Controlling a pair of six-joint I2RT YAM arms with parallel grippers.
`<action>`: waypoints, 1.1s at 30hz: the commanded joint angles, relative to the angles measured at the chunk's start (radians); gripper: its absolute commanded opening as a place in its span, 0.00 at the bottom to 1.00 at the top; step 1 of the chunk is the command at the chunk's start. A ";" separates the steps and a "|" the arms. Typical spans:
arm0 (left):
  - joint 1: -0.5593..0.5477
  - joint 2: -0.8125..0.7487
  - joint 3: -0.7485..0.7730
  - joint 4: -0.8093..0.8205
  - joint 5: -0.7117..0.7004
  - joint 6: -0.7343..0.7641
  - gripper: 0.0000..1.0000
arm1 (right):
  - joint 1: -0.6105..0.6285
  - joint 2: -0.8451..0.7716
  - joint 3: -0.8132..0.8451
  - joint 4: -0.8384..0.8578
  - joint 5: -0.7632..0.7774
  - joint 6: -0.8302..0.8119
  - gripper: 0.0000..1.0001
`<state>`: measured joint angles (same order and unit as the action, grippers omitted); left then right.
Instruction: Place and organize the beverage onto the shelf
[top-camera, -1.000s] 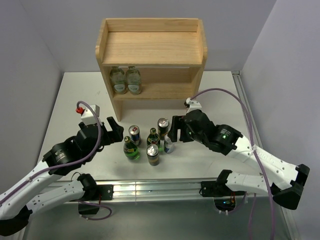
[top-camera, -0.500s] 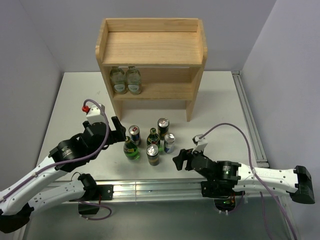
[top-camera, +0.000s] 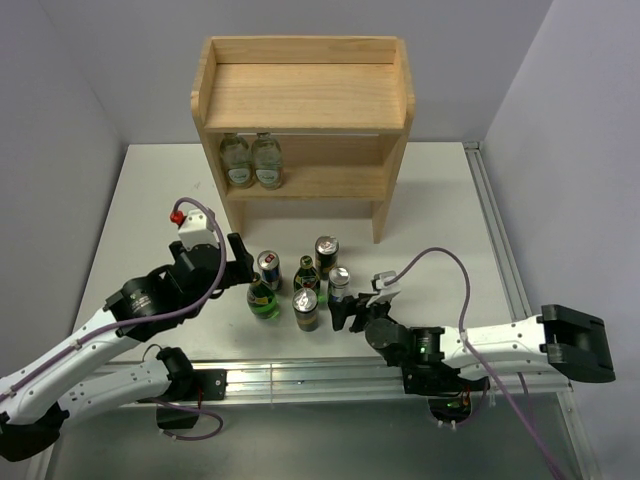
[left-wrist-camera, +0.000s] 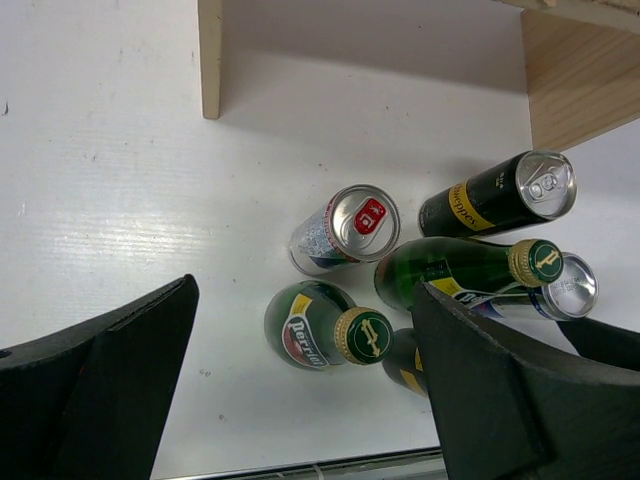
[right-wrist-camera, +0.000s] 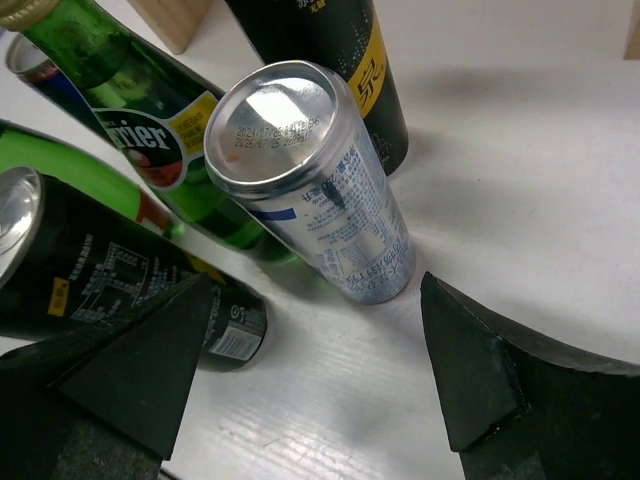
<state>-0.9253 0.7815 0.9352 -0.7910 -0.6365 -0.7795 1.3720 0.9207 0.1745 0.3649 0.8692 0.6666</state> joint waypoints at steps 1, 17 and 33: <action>-0.012 -0.005 0.022 0.007 -0.029 0.000 0.95 | -0.011 0.091 0.033 0.225 0.099 -0.087 0.92; -0.067 -0.013 0.027 -0.023 -0.060 -0.026 0.95 | -0.251 0.470 0.023 0.710 -0.039 -0.191 0.90; -0.099 -0.014 0.031 -0.031 -0.074 -0.032 0.96 | -0.297 0.597 0.068 0.771 -0.061 -0.225 0.23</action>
<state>-1.0172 0.7757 0.9352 -0.8291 -0.6868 -0.8032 1.0817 1.5455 0.2245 1.1210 0.7902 0.4461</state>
